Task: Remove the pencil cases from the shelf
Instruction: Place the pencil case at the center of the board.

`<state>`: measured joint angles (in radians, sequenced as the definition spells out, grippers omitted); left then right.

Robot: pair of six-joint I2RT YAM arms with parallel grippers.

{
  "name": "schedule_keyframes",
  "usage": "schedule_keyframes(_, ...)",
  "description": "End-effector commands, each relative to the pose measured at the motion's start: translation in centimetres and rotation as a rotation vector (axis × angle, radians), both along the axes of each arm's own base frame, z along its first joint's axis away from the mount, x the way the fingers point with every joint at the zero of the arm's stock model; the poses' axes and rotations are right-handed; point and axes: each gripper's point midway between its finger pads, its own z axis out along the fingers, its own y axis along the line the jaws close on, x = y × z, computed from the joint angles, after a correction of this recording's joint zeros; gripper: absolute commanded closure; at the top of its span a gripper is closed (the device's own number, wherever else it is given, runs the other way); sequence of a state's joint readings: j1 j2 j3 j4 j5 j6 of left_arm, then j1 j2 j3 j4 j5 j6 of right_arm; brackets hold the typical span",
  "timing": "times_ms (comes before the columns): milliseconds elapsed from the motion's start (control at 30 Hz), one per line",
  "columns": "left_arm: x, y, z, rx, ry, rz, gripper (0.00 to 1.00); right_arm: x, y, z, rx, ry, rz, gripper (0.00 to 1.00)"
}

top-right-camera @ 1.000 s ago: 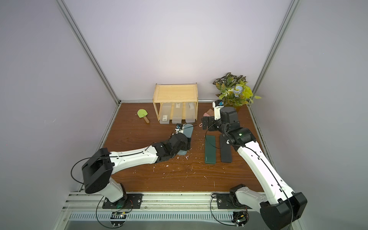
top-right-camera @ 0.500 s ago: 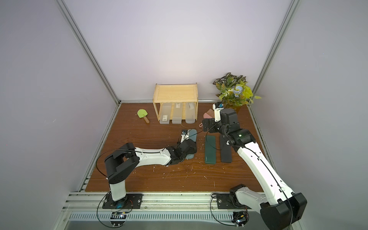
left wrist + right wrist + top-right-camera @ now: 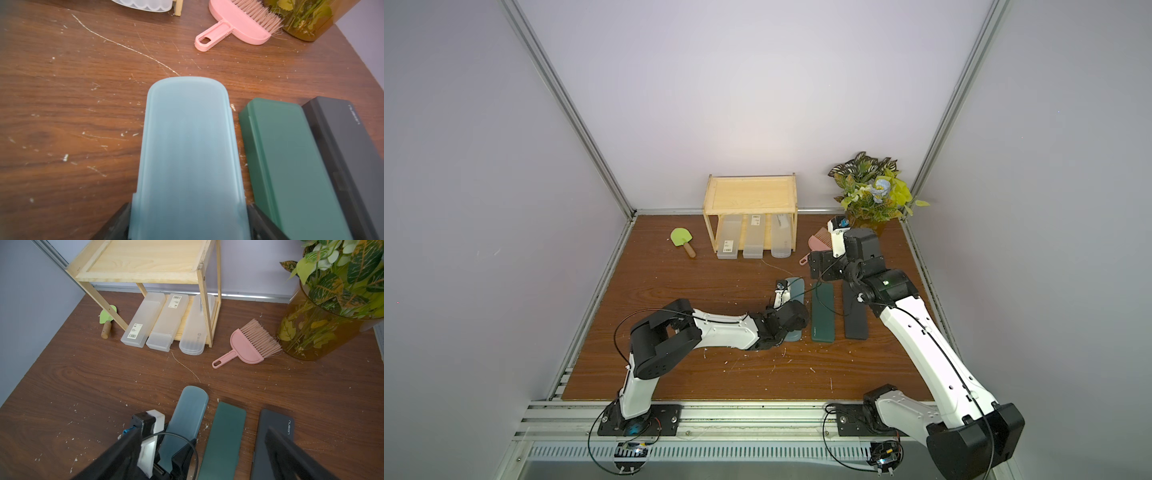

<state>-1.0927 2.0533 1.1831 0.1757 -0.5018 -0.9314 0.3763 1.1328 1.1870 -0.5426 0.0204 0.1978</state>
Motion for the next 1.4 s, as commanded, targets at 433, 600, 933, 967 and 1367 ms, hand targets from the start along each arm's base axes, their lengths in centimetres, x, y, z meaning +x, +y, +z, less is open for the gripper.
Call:
schedule_keyframes(433,-1.0,-0.4,-1.2,0.042,0.03,-0.019,0.0,-0.3,-0.7,0.4,-0.003,-0.024,0.001,0.01)
schedule_keyframes(600,-1.1,-0.7,0.1,0.037,0.011,-0.034,0.0,-0.2,-0.8,0.3,0.001,-0.024,-0.001,0.01)
schedule_keyframes(933,0.5,1.1,8.5,0.198,-0.167,-0.031,0.0,0.3,-0.5,1.1,0.025,-0.054,0.0,0.01)
schedule_keyframes(967,0.6,1.7,9.2,0.234,-0.183,-0.021,0.0,0.3,-0.4,1.3,0.031,-0.061,0.004,0.01)
schedule_keyframes(1367,8.8,14.3,12.0,0.367,-0.09,0.009,0.0,0.5,0.3,1.2,0.077,-0.083,0.019,0.01)
